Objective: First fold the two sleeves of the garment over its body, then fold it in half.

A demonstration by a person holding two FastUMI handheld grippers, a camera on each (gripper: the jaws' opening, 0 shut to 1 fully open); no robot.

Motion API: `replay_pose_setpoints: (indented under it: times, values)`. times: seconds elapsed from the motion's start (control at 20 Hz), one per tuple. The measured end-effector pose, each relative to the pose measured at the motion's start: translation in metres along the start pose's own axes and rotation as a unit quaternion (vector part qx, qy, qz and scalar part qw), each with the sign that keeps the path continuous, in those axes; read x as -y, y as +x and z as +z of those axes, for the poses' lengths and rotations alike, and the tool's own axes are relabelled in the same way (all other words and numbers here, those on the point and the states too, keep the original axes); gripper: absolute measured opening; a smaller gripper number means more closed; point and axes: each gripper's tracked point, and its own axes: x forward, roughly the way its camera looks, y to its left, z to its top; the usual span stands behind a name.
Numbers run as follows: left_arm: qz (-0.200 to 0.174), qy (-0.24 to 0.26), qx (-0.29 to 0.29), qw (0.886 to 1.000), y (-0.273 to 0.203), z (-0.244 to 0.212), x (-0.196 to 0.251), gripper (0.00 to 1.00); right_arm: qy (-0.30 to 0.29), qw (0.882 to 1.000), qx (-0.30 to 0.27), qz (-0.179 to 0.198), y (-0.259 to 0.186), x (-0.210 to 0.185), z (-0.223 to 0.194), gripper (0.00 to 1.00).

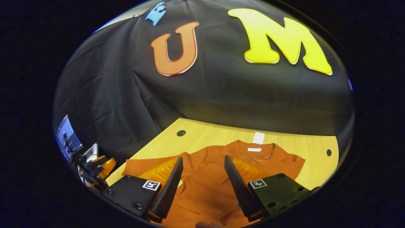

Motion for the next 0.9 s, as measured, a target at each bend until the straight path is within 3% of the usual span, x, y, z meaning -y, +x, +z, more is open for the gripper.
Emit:
replay_pose_setpoints:
  times: [0.2, 0.45, 0.7, 0.8, 0.9]
  values:
    - [0.039, 0.006, -0.070, 0.997, 0.042, -0.053, -0.032, 0.98, -0.004, 1.000, -0.004, -0.020, -0.055, 0.023, -0.019, 0.86]
    - [0.060, 0.004, -0.123, 0.991, 0.064, -0.096, -0.056, 0.98, 0.002, 0.998, -0.005, -0.064, -0.103, 0.054, -0.041, 0.86]
    - [0.056, -0.006, -0.123, 0.991, 0.065, -0.096, -0.057, 0.98, 0.024, 0.996, -0.007, -0.081, -0.123, 0.061, -0.055, 0.86]
    - [0.051, -0.008, -0.121, 0.991, 0.067, -0.093, -0.056, 0.94, 0.026, 0.996, -0.004, -0.082, -0.126, 0.062, -0.055, 0.86]
    - [0.048, -0.005, -0.119, 0.992, 0.071, -0.091, -0.050, 0.58, 0.025, 0.996, -0.002, -0.081, -0.130, 0.061, -0.055, 0.86]
